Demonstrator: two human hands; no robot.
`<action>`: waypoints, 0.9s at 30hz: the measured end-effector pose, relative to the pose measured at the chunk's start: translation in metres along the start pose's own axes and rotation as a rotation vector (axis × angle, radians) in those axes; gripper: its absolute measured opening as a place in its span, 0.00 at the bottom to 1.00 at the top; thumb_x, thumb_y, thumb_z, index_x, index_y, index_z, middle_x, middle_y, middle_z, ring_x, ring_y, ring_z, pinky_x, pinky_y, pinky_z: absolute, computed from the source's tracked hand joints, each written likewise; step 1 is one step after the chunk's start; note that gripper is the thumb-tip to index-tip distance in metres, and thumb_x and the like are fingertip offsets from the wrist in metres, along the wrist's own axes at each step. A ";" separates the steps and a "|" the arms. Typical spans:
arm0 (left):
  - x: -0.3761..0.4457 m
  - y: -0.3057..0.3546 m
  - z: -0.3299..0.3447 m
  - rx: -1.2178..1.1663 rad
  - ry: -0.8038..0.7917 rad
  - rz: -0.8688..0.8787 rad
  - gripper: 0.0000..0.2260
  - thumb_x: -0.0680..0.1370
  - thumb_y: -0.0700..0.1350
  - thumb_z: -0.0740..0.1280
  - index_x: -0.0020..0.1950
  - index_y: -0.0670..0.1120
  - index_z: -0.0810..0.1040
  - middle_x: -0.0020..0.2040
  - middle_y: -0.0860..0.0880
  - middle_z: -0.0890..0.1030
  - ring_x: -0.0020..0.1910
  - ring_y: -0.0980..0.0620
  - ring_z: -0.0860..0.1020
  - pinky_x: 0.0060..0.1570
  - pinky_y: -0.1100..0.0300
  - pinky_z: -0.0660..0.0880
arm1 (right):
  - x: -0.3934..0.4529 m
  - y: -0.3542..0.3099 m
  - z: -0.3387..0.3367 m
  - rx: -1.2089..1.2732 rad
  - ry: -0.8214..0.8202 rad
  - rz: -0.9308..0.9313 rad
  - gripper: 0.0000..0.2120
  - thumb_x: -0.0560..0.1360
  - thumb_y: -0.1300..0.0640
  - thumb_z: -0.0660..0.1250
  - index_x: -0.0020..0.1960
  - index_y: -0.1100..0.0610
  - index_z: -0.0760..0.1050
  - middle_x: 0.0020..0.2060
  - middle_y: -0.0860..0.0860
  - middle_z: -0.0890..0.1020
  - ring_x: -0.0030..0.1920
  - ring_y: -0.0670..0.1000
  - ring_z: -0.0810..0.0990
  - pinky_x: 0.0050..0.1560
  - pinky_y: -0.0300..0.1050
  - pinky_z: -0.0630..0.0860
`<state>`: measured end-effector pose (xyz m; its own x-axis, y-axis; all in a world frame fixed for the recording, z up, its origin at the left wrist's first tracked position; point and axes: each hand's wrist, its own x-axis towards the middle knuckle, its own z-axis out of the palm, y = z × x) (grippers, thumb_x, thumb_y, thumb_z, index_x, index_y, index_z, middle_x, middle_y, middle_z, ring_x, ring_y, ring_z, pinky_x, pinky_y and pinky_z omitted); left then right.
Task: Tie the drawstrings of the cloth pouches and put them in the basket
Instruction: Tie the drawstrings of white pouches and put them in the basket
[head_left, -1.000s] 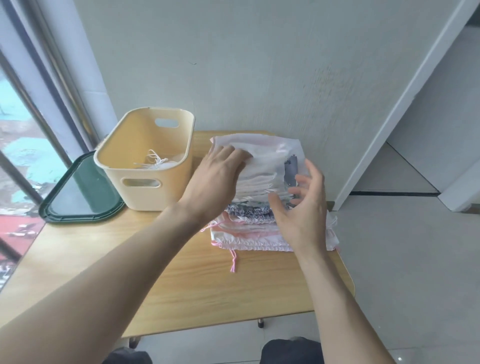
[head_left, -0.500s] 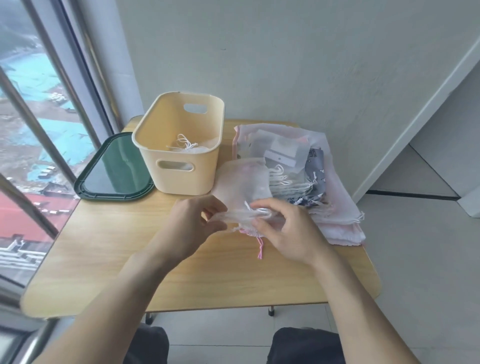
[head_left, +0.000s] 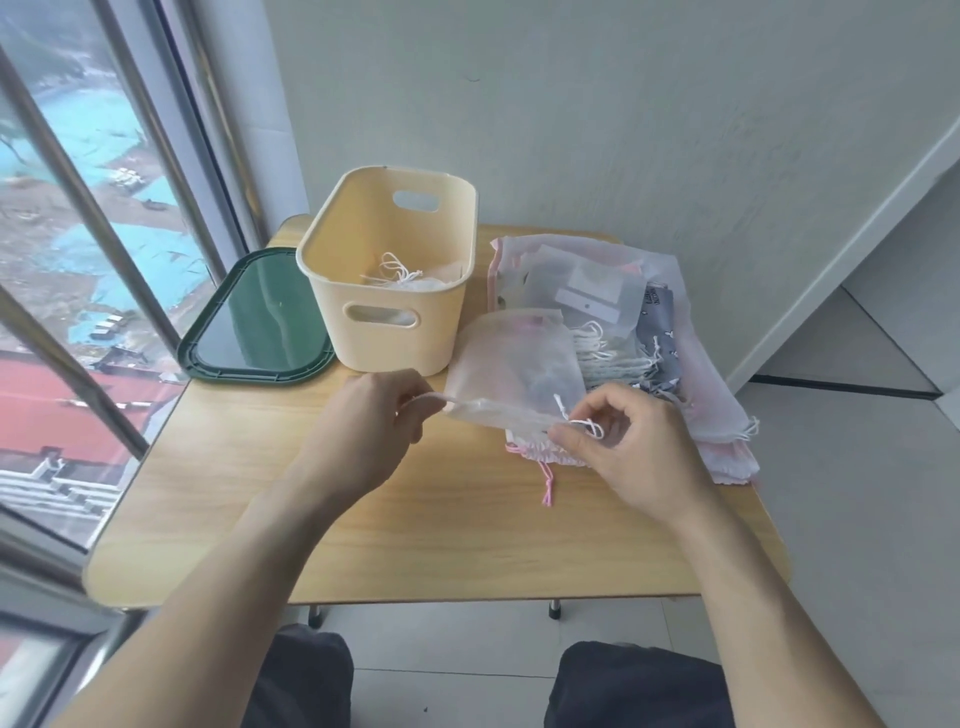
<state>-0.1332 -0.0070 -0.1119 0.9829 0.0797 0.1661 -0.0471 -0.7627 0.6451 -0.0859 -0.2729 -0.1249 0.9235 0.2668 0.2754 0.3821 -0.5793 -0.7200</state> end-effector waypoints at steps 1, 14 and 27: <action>-0.001 0.001 -0.001 -0.019 -0.048 0.002 0.12 0.81 0.48 0.65 0.39 0.50 0.79 0.28 0.56 0.77 0.30 0.60 0.74 0.29 0.67 0.66 | -0.001 0.001 -0.002 0.027 -0.049 0.025 0.11 0.69 0.48 0.80 0.48 0.45 0.81 0.39 0.45 0.82 0.39 0.46 0.79 0.43 0.41 0.76; -0.001 0.007 -0.005 -0.701 0.046 -0.030 0.19 0.74 0.51 0.67 0.25 0.49 0.66 0.26 0.50 0.67 0.31 0.48 0.64 0.37 0.52 0.63 | -0.014 0.001 -0.012 0.106 -0.173 0.077 0.09 0.65 0.53 0.83 0.39 0.50 0.83 0.44 0.45 0.84 0.42 0.48 0.84 0.45 0.42 0.81; 0.006 0.021 -0.001 -1.319 0.014 -0.234 0.22 0.83 0.48 0.58 0.28 0.49 0.68 0.26 0.46 0.68 0.31 0.44 0.72 0.45 0.53 0.70 | -0.018 0.008 -0.022 -0.087 -0.325 0.145 0.09 0.71 0.57 0.76 0.34 0.52 0.81 0.38 0.47 0.81 0.39 0.51 0.79 0.46 0.53 0.78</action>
<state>-0.1284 -0.0221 -0.0967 0.9899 0.1347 -0.0444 -0.0219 0.4546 0.8904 -0.0986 -0.2991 -0.1211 0.9150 0.4001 -0.0522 0.2624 -0.6884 -0.6762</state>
